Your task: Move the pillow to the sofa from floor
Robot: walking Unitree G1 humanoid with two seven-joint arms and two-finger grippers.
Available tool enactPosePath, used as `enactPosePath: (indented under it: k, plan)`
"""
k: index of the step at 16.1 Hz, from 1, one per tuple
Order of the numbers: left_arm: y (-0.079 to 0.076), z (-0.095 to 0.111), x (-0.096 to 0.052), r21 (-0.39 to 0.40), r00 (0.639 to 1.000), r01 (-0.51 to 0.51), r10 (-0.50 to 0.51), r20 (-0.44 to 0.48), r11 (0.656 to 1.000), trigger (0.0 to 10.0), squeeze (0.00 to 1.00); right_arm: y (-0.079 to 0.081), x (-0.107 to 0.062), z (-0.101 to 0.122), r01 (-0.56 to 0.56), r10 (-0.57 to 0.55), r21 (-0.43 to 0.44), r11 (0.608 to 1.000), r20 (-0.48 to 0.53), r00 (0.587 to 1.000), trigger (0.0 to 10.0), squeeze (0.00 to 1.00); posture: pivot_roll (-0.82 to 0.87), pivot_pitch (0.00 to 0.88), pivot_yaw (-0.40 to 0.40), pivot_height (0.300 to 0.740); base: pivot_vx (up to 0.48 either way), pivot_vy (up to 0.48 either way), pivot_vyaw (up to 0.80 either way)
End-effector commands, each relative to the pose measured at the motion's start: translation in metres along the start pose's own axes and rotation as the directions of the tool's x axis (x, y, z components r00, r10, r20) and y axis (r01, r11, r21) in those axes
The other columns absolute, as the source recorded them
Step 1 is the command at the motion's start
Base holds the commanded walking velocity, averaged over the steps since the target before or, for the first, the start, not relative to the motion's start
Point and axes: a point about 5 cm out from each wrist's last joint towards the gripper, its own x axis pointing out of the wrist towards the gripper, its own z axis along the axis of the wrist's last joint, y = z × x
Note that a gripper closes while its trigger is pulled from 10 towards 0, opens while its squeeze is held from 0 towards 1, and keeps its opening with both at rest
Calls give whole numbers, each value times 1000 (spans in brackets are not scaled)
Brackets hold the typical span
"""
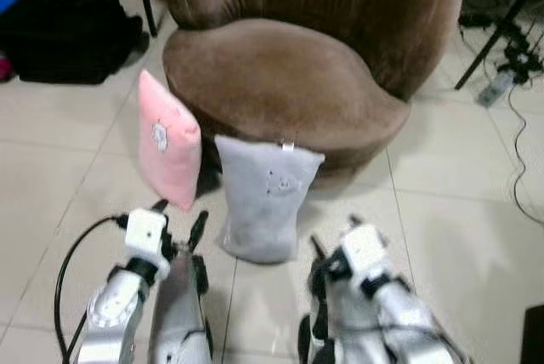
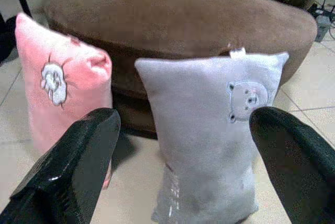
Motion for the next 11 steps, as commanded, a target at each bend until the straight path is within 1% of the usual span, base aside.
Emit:
enactPosePath:
  k: [1,4,5,6,8,10,11]
  plan:
    - [-4,-7,-2,-10,999,14,-14,-33,1000,10000,0,3,-7,-16,-9,11,28,1000,-63,998,10000,0,67,161,-103,502,0,0,0]
    - [-8,-9,0,-20,999,16,-17,-38,1000,10000,0,4,-5,-19,-19,21,33,999,-73,997,10000,0,73,160,-105,472,0,0,0]
    - [-8,-10,0,-17,999,14,-15,-41,1000,10000,0,5,-4,-20,-27,30,31,999,-80,996,10000,0,73,160,-106,472,0,0,0]
    - [-8,-12,-1,-13,999,12,-12,-50,1000,10000,0,9,-4,-23,-45,48,45,998,-81,996,10000,0,74,161,-107,462,0,0,0]
    - [-8,-14,-2,-3,998,7,-7,-62,1000,10000,0,11,-5,-23,-32,35,42,999,-82,996,10000,0,75,166,-109,442,0,0,0]
    - [-9,-15,-2,1,998,10,-10,-70,1000,10000,0,14,-6,-23,-36,40,48,998,-80,996,10000,0,74,169,-110,437,0,0,0]
    - [-8,-16,-3,-17,998,1,-2,-69,1000,10000,0,14,-6,-23,-37,41,48,998,-81,996,10000,0,74,170,-110,437,0,0,0]
